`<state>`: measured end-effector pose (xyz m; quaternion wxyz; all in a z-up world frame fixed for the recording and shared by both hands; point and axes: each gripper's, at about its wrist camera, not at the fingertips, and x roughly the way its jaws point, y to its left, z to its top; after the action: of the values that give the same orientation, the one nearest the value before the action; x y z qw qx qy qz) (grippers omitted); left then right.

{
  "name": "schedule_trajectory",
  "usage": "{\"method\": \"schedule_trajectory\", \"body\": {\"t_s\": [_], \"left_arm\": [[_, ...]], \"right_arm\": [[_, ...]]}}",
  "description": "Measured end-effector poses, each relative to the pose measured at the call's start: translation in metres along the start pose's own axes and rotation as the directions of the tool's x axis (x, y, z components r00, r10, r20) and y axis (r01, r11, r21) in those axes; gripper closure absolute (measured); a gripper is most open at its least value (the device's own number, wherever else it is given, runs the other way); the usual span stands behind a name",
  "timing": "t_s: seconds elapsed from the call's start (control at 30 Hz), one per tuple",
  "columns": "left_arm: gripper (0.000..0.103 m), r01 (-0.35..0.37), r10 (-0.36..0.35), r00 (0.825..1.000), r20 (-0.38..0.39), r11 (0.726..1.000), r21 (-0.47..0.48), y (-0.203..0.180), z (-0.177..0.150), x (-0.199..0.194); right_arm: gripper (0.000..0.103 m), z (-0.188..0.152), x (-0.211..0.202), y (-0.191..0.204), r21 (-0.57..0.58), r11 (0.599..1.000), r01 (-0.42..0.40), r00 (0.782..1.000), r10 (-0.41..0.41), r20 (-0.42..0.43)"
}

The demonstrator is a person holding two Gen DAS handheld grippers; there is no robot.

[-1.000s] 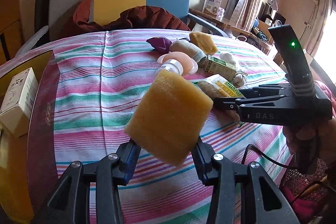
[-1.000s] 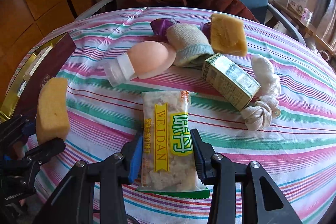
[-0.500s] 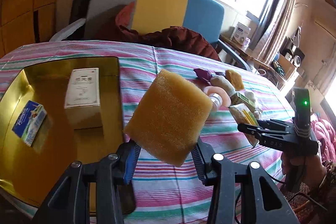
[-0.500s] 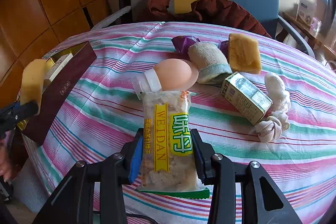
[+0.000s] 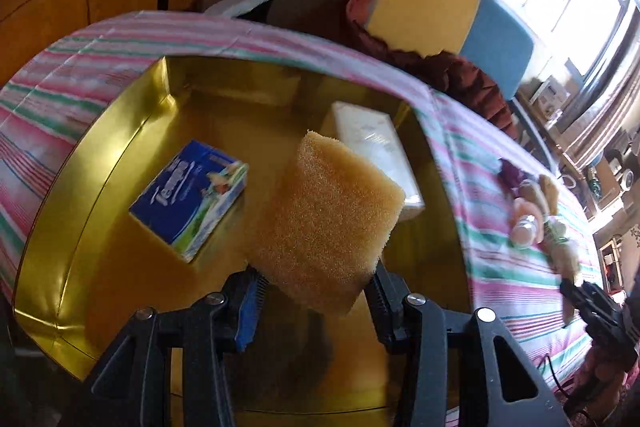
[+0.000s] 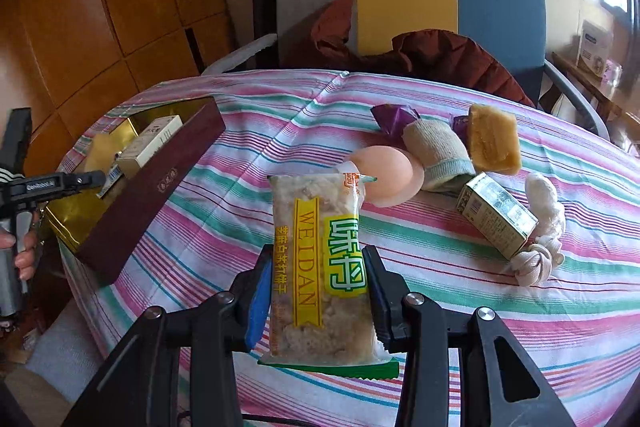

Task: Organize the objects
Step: 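Carry the sponge and snack bag into the gold tray and open both tools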

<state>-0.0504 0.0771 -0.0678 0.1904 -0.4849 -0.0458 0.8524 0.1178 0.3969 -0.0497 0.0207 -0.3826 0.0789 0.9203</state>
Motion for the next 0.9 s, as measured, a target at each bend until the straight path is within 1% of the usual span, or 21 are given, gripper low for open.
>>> {"method": "schedule_trajectory", "body": {"t_s": [0.03,0.13,0.2,0.27,0.4,0.57,0.67,0.8,0.9], "left_arm": [[0.056,-0.007,0.006,1.000,-0.014,1.000,-0.015,0.005,0.000,0.004],[0.055,0.009,-0.011,0.999,-0.051,0.999,-0.045,0.013,0.001,0.011],[0.053,-0.004,0.001,0.998,-0.060,0.998,-0.058,0.016,0.001,0.012],[0.053,-0.009,0.004,0.998,-0.066,0.997,-0.076,0.019,0.002,0.011],[0.052,0.011,-0.020,0.997,-0.075,0.992,-0.124,0.028,0.006,0.009],[0.051,0.038,-0.037,0.999,0.008,0.983,-0.181,0.038,0.012,-0.011],[0.047,0.021,-0.009,0.998,0.054,0.974,-0.226,0.046,0.014,-0.021],[0.047,-0.010,0.040,0.995,0.095,0.954,-0.301,0.062,0.018,-0.033],[0.046,-0.025,0.068,0.992,0.109,0.936,-0.352,0.073,0.021,-0.037]], "right_arm": [[0.060,0.001,-0.003,0.006,-0.001,1.000,-0.008,1.000,0.008,0.011],[0.060,0.003,-0.012,0.031,-0.026,0.999,-0.035,0.999,0.036,0.034],[0.060,0.006,-0.015,0.050,-0.051,0.997,-0.058,0.997,0.061,0.048],[0.060,0.010,-0.016,0.069,-0.066,0.993,-0.093,0.994,0.097,0.053],[0.060,0.019,-0.014,0.104,-0.075,0.981,-0.180,0.981,0.184,0.057],[0.060,0.028,-0.004,0.158,-0.145,0.957,-0.250,0.965,0.258,0.040],[0.060,0.032,0.011,0.187,-0.184,0.946,-0.267,0.962,0.272,0.002],[0.060,0.034,0.033,0.214,-0.202,0.936,-0.289,0.957,0.285,-0.051],[0.060,0.035,0.047,0.227,-0.208,0.937,-0.281,0.960,0.269,-0.081]]}}
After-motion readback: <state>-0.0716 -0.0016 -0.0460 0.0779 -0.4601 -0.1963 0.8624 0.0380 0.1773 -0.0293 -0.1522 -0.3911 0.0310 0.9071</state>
